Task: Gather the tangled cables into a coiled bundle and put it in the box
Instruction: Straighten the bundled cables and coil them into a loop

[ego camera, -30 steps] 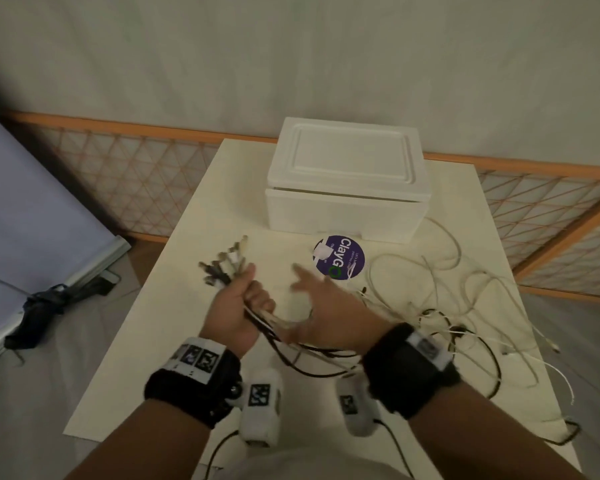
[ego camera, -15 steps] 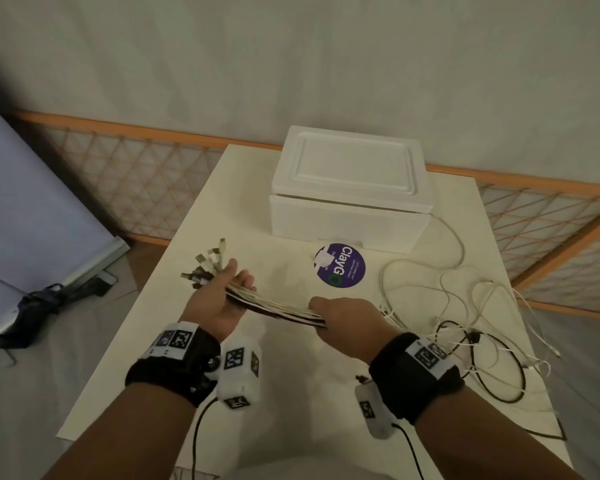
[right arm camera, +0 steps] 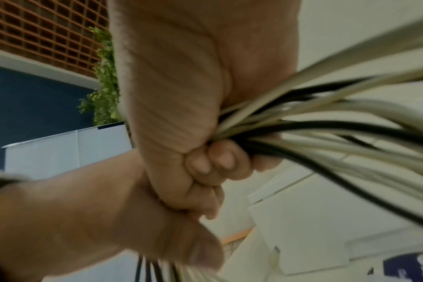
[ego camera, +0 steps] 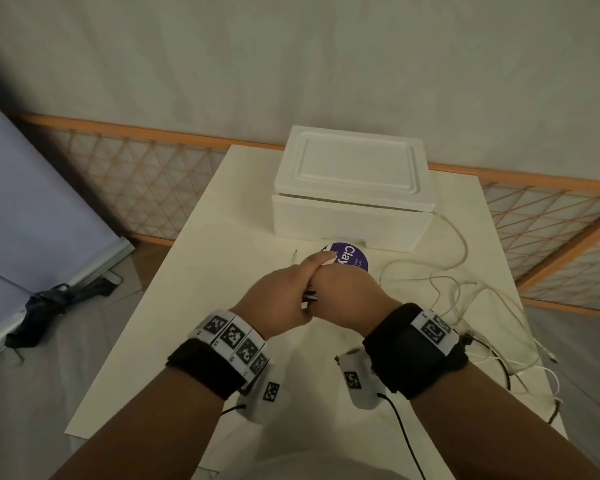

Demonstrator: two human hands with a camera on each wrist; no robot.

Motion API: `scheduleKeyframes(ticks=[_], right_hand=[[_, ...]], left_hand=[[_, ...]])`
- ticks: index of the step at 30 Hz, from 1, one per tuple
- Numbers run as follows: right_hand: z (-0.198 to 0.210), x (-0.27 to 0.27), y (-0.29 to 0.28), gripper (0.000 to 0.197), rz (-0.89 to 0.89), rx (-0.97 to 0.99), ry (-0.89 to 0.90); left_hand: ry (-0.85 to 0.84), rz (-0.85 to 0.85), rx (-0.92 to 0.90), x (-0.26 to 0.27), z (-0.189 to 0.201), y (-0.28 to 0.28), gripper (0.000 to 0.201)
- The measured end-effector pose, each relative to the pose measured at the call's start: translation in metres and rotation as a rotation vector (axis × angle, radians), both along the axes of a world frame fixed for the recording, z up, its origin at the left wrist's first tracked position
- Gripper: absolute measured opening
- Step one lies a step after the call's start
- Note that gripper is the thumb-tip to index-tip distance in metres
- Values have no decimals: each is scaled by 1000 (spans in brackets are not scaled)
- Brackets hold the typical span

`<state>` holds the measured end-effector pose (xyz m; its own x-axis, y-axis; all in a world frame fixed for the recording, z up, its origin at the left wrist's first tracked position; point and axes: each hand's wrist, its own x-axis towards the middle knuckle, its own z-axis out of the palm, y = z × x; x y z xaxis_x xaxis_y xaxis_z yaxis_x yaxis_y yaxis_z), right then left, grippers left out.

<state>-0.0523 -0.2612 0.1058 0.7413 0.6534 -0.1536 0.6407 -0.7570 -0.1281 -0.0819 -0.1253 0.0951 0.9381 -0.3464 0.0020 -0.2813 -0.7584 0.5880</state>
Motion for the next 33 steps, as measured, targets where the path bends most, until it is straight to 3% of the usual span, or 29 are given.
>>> scheduleKeyframes(ticks=[6,9,11,13,15,18,21,23,26,29,33], right_hand=[[-4,-6,-6,31,-158,223,43],[-13,-10,-21,29,-309,324,71],[-25,-10,-37,25,-348,277,61],[-35,-9,-52,29,-384,256,115],[-39,-9,-59,37,-396,308,193],[-33,-7,-58,39,-351,349,130],[-16,-6,-54,34,-296,381,-3],[-4,-6,-52,32,-257,377,-75],[9,-8,-43,25,-224,315,-114],[18,-12,-31,21,-153,374,-149],[19,-13,-27,24,-130,329,-135]], left_hand=[[-39,17,226,8,18,-6,72],[-41,139,236,9,22,7,41],[-46,195,227,8,22,22,14],[-56,264,188,5,18,38,6],[5,270,194,4,10,48,14],[196,232,146,4,7,51,31],[192,179,64,-3,27,48,91],[77,128,88,-8,50,37,113],[-102,-21,292,-8,68,6,107],[-276,-49,468,-4,56,-16,68],[-233,19,442,-4,56,-16,41]])
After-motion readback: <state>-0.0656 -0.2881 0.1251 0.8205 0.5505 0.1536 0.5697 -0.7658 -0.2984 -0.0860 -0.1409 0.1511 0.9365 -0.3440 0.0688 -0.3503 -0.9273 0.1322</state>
